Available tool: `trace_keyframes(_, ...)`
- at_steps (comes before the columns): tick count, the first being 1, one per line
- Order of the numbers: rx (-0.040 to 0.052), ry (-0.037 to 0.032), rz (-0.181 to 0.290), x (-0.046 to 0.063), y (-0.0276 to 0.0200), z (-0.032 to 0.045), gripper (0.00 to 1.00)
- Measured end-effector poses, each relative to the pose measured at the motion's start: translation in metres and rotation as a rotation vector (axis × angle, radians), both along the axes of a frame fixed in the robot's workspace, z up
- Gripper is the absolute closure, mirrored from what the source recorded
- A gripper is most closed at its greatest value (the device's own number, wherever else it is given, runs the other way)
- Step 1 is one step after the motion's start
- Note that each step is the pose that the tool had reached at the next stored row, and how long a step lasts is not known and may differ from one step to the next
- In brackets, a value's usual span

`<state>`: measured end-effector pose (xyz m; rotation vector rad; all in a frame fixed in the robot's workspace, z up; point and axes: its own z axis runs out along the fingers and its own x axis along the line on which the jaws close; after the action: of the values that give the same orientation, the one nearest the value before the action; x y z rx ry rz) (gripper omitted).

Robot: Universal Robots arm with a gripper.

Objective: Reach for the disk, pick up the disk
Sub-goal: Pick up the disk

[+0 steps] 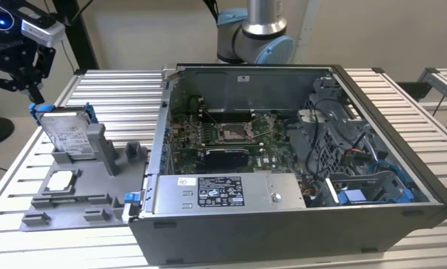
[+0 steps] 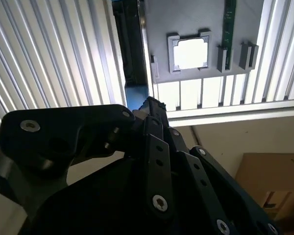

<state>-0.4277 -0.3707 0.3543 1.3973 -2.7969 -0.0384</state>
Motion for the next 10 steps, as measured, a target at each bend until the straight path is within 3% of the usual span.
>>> trace_keyframes(10,0.0000,0.0000,0.143,0.0000,0.0000,0.0000,1.00)
